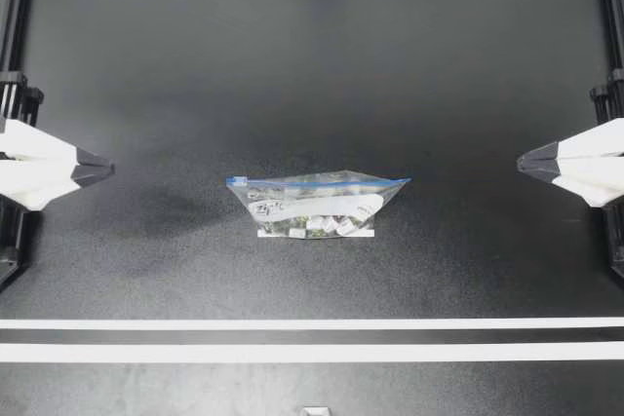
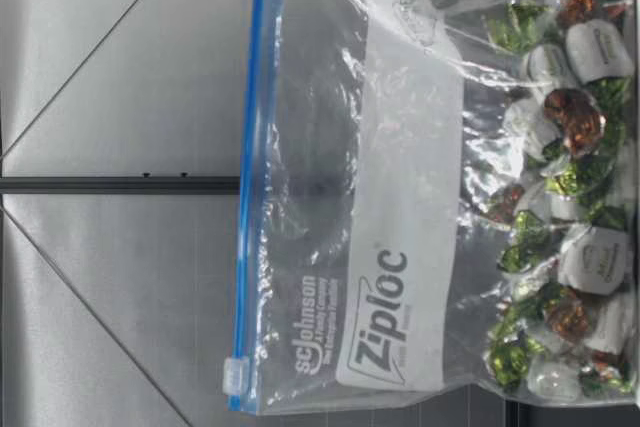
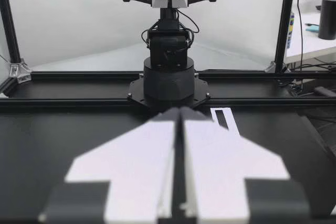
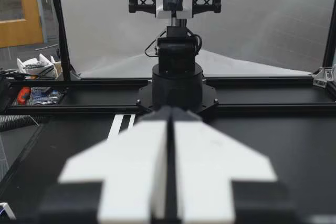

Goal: Slide open the ziploc bag.

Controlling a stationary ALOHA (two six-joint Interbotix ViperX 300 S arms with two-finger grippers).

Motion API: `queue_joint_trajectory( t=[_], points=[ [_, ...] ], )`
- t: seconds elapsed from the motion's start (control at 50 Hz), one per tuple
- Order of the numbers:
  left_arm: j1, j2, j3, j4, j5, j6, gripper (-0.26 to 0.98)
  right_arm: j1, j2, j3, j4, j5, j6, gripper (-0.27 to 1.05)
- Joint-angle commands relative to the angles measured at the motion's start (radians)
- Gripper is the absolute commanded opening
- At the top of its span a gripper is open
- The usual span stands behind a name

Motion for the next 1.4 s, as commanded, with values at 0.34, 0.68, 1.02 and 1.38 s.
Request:
queue_joint_trajectory(
  t=[0.34,0.68,1.02,1.38],
  points=[
    [0.043,0.183,0.066,-0.011,-0.009,0.0,-0.17,-0.023,0.083,-0.034,-0.003,-0.239,-0.003,-0.18],
    [0.069,0.495,0.077,-0.084,-0.25,-0.002,0.01,-0.064,0.417,-0.21,-0.003,-0.299,-0.008,-0.18],
    [0.064,0.673,-0.002,-0.083,-0.287,-0.048,0.44,-0.106,0.695,-0.43,-0.026,-0.158,-0.018,0.0],
    [0.06,0.782,-0.06,-0.083,-0.357,-0.051,0.43,-0.106,0.922,-0.629,-0.052,-0.002,-0.083,0.45]
  ],
)
